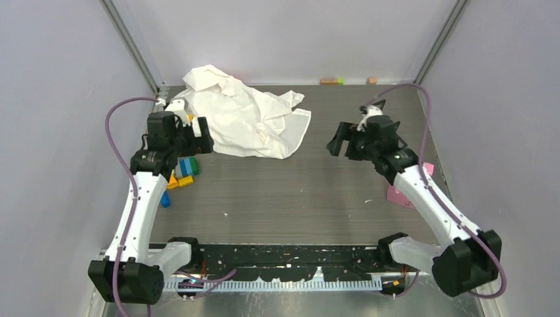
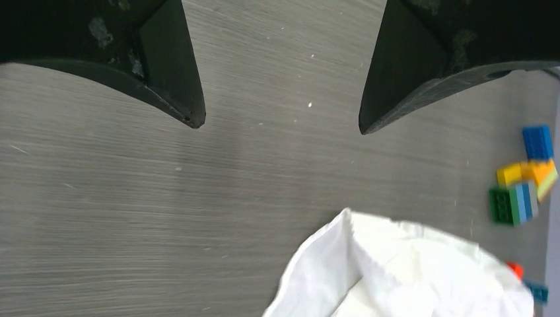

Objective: Pin the brooch onto the clothing

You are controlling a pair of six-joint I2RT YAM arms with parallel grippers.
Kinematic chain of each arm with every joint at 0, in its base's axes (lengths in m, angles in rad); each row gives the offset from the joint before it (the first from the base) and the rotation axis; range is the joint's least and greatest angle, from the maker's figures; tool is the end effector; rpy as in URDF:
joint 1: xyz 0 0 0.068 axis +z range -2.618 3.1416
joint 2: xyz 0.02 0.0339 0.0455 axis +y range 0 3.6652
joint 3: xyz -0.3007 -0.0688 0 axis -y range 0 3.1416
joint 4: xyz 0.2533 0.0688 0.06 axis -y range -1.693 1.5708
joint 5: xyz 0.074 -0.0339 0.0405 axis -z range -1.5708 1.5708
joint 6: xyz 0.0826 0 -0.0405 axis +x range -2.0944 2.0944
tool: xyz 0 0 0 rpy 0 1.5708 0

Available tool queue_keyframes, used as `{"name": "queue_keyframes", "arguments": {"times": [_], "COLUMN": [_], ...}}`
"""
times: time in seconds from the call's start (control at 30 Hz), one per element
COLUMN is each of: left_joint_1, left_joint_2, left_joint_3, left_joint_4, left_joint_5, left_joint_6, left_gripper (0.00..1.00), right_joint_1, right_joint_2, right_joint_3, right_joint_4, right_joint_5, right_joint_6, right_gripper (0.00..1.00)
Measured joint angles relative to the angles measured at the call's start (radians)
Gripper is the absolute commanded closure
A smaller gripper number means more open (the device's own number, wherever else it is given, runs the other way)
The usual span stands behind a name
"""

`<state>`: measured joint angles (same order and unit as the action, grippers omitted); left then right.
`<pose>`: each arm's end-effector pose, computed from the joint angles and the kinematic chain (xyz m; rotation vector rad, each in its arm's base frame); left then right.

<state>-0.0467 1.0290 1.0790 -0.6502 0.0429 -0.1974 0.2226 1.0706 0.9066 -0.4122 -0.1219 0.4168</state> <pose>0.2437 -0.0149 0.3553 -0.1393 2.1719 -0.1861 0.2575 0.0686 0.3102 0.1397 2.1803 0.4990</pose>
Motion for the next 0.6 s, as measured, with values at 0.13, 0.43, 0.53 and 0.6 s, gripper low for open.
{"name": "queue_keyframes", "arguments": {"times": [0.13,0.43,0.53,0.6], "left_joint_1": [-0.002,-0.004,-0.004,-0.004], "left_joint_2": [0.039,0.043,0.044,0.045], "left_joint_3": [0.008,-0.068,-0.068,-0.068], "left_joint_4": [0.013,0.024,0.028,0.031], "left_joint_5": [0.068,0.109,0.117,0.12], "left_joint_6": [0.001,0.017,0.018,0.018], "left_gripper": [0.01,0.01,0.01,0.01], "right_joint_1": [0.207,0.494,0.524,0.528], "right_joint_2": [0.147,0.485,0.584,0.661], "right_joint_3": [0.072,0.174,0.226,0.278], "right_joint_4": [0.005,0.112,0.132,0.151], "right_joint_5": [0.07,0.216,0.238,0.263], "right_joint_6": [-0.013,0.009,0.01,0.008], "right_gripper": [0.12,0.15,0.17,0.19]}}
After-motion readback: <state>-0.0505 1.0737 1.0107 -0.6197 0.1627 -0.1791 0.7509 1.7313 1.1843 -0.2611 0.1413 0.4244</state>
